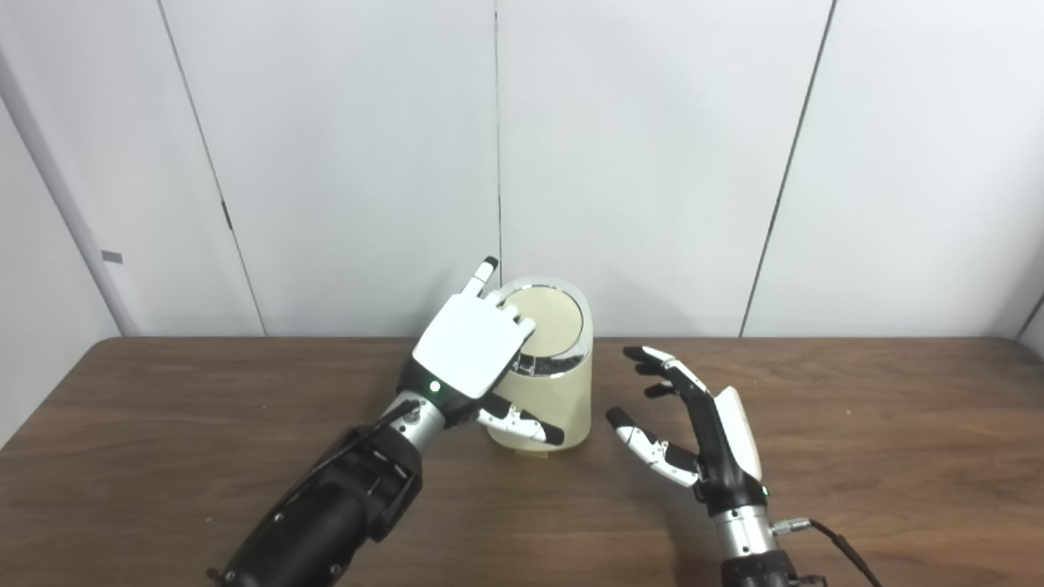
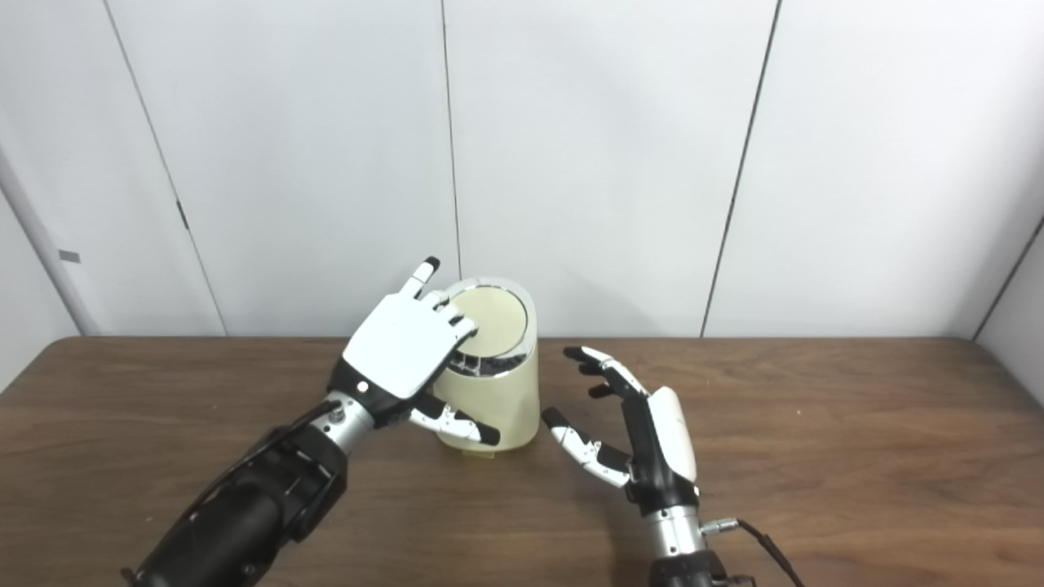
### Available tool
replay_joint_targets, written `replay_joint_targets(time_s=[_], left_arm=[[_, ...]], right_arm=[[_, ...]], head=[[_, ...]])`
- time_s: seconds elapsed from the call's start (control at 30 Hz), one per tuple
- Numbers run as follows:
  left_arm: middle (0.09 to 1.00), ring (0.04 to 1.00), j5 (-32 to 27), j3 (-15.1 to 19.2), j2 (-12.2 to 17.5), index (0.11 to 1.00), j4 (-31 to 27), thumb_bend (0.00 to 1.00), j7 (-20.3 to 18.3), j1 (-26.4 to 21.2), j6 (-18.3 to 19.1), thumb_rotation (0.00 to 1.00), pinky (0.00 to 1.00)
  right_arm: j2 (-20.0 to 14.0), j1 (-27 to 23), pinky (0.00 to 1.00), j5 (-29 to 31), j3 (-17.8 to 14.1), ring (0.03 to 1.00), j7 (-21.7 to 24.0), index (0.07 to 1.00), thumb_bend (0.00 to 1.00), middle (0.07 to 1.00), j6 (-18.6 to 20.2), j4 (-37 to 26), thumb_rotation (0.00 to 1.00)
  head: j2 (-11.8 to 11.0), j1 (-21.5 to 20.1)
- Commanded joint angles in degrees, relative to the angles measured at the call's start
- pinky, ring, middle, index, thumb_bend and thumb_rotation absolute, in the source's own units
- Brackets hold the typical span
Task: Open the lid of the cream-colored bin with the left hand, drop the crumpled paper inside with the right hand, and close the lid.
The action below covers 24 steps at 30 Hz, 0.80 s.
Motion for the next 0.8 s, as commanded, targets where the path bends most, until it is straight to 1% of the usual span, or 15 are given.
replay_joint_targets(time_s=[0.0,0.1,0.2,0.23,0.27,0.3,0.33,0.4,0.43,0.5,0.6,0.67,0.7,0.77], left_arm=[[0.722,0.776,-1.75,-0.66,1.69,0.702,-0.09,0.90,-4.63,1.67,-2.03,0.94,1.00],[0.714,0.769,-4.55,0.84,1.45,0.695,-2.43,0.89,-4.94,2.14,-1.63,0.94,1.00],[0.730,0.782,-7.15,2.76,0.72,0.717,-4.87,0.88,-6.13,2.50,-0.84,0.93,1.00],[0.732,0.783,-8.03,3.41,0.43,0.720,-5.88,0.87,-7.17,2.62,-0.52,0.93,1.00],[0.759,0.807,-8.87,4.02,0.11,0.749,-6.83,0.87,-8.30,2.75,-0.09,0.95,1.00],[0.776,0.821,-9.45,4.44,-0.08,0.765,-7.36,0.87,-9.05,2.81,0.15,0.96,1.00],[0.784,0.828,-11.08,5.54,-0.79,0.774,-8.46,0.87,-10.54,3.08,1.15,0.96,1.00],[0.851,0.879,-13.43,7.25,-1.89,0.838,-9.73,0.85,-12.41,3.45,2.53,0.94,1.00],[0.861,0.887,-14.83,8.44,-2.58,0.849,-10.36,0.84,-13.18,3.54,3.55,0.94,1.00],[0.921,0.937,-16.93,10.54,-3.74,0.922,-10.90,0.83,-13.86,3.57,5.10,0.96,1.00],[0.969,0.982,-19.31,12.99,-5.08,0.978,-11.41,0.83,-15.30,3.20,7.25,0.99,1.00],[0.986,0.996,-22.09,14.99,-6.04,0.995,-11.51,0.81,-15.07,2.85,8.22,1.00,1.00],[0.987,0.999,-23.80,16.15,-6.50,0.998,-11.22,0.79,-14.26,2.64,8.29,1.00,1.00],[0.986,0.989,-27.34,18.52,-7.28,0.999,-10.72,0.77,-12.04,2.48,7.96,0.99,0.95]], right_arm=[[0.81,1.81,0.63,-0.05,0.22,0.762,-0.55,0.772,0.26,0.789,-0.93,1.33,0.44],[0.89,1.71,0.63,-0.32,0.19,0.759,-0.63,0.771,0.26,0.787,-0.57,1.33,0.44],[0.79,1.29,0.63,-0.73,0.25,0.756,-1.16,0.770,0.26,0.784,-1.33,2.29,0.45],[0.82,1.21,0.63,-0.65,0.23,0.756,-1.04,0.770,0.26,0.784,-1.20,2.45,0.45],[0.86,1.22,0.63,-0.51,0.21,0.758,-0.85,0.769,0.26,0.785,-1.02,2.44,0.47],[0.92,1.15,0.63,-0.42,0.21,0.759,-0.75,0.769,0.26,0.786,-0.92,2.55,0.48],[1.02,1.13,0.63,-0.44,0.18,0.760,-0.84,0.769,0.26,0.786,-0.86,2.61,0.48],[1.14,0.99,0.62,-0.51,0.15,0.752,-1.13,0.767,0.26,0.780,-1.07,2.94,0.47],[1.12,0.96,0.62,-0.40,0.15,0.750,-1.03,0.767,0.26,0.779,-1.17,3.06,0.46],[1.11,0.98,0.63,-0.22,0.11,0.756,-0.67,0.770,0.26,0.783,-0.80,2.99,0.47],[1.07,0.87,0.63,-0.12,0.06,0.759,-0.65,0.770,0.26,0.785,-0.82,3.22,0.47],[0.93,0.73,0.63,-0.39,0.07,0.757,-1.03,0.768,0.25,0.783,-1.17,3.66,0.46],[0.90,0.73,0.63,-0.50,0.06,0.756,-1.07,0.767,0.26,0.784,-1.05,3.71,0.47],[0.83,0.74,0.64,-0.55,0.02,0.761,-1.01,0.770,0.26,0.787,-0.90,3.84,0.50]], head=[[0.00,-0.03],[-0.10,0.06],[-0.37,0.22],[-0.52,0.12],[-0.52,0.12],[-0.66,0.04],[-0.67,0.06],[-0.80,0.16],[-0.85,0.19],[-0.98,0.20],[-1.12,0.23],[-1.20,0.28],[-1.24,0.31],[-1.27,0.34]])
